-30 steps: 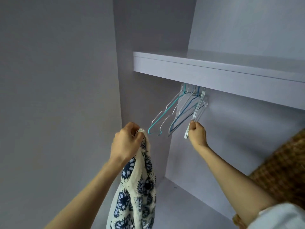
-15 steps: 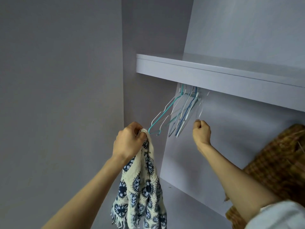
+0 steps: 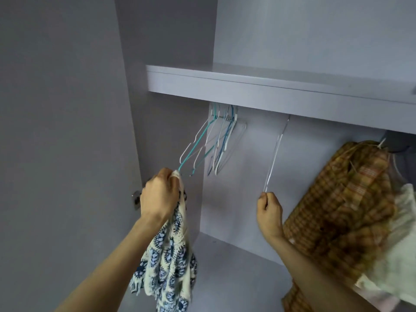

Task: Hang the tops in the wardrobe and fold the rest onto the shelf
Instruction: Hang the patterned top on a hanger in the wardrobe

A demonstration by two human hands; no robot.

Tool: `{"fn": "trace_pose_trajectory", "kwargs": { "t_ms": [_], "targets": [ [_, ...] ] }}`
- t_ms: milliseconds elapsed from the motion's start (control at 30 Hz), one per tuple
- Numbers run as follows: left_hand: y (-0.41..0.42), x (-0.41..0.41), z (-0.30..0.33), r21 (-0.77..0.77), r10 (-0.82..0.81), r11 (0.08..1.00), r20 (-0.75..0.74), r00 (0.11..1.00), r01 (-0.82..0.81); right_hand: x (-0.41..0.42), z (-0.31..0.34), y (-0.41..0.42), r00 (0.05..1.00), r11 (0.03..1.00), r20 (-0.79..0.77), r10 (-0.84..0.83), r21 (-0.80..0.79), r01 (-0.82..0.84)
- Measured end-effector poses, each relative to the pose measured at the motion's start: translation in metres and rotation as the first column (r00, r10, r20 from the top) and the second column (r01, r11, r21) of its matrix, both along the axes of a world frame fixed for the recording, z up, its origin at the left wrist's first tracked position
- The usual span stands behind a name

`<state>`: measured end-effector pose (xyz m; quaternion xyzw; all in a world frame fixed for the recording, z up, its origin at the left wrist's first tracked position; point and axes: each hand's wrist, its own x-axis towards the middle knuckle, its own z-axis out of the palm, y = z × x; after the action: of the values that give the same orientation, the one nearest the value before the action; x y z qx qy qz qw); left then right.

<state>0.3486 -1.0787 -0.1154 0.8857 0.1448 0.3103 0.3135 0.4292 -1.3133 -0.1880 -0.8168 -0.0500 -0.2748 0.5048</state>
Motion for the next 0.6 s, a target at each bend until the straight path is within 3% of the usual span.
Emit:
{"fn": "trace_pose_trajectory", "kwargs": {
  "t_ms": [100,167,233,300,367,433,467,533,600],
  "targets": [
    [-0.012,-0.001,-0.013,-0.058,-0.046,0.997,-0.061,0.997,0.042,-0.037,-0.017,-0.023,0.992,0.998,0.104,-0.067,0.005,0.067],
    [-0.019,-0.001,-0.022,-0.084,-0.08,0.994,-0.112,0.99,0.07,-0.055,-0.032,-0.038,0.994,0.997,0.086,-0.063,0.042,0.06],
    [-0.026,0.0,-0.027,-0.094,-0.123,0.99,-0.152,0.981,0.109,-0.061,-0.039,-0.051,0.989,0.968,-0.14,0.038,0.252,-0.001],
    [-0.032,-0.001,-0.031,-0.101,-0.143,0.987,-0.183,0.973,0.126,-0.053,-0.042,-0.061,0.883,0.868,-0.433,0.18,0.492,0.064],
    [-0.036,-0.003,-0.034,-0.106,-0.136,0.988,-0.203,0.97,0.116,-0.043,-0.044,-0.07,0.737,0.826,-0.641,0.213,0.521,0.215],
    [-0.038,-0.004,-0.036,-0.115,-0.127,0.988,-0.228,0.965,0.103,-0.046,-0.048,-0.076,0.675,0.854,-0.717,0.175,0.451,0.258],
    [-0.039,-0.004,-0.037,-0.123,-0.126,0.987,-0.241,0.962,0.099,-0.052,-0.053,-0.078,0.692,0.882,-0.709,0.136,0.404,0.241],
    [-0.04,-0.002,-0.038,-0.15,-0.13,0.984,-0.26,0.957,0.093,-0.068,-0.064,-0.08,0.817,0.921,-0.566,0.111,0.367,0.129],
    [-0.041,-0.001,-0.038,-0.191,-0.143,0.977,-0.269,0.953,0.093,-0.082,-0.069,-0.078,0.899,0.889,-0.406,0.164,0.456,0.044]
  ]
}}
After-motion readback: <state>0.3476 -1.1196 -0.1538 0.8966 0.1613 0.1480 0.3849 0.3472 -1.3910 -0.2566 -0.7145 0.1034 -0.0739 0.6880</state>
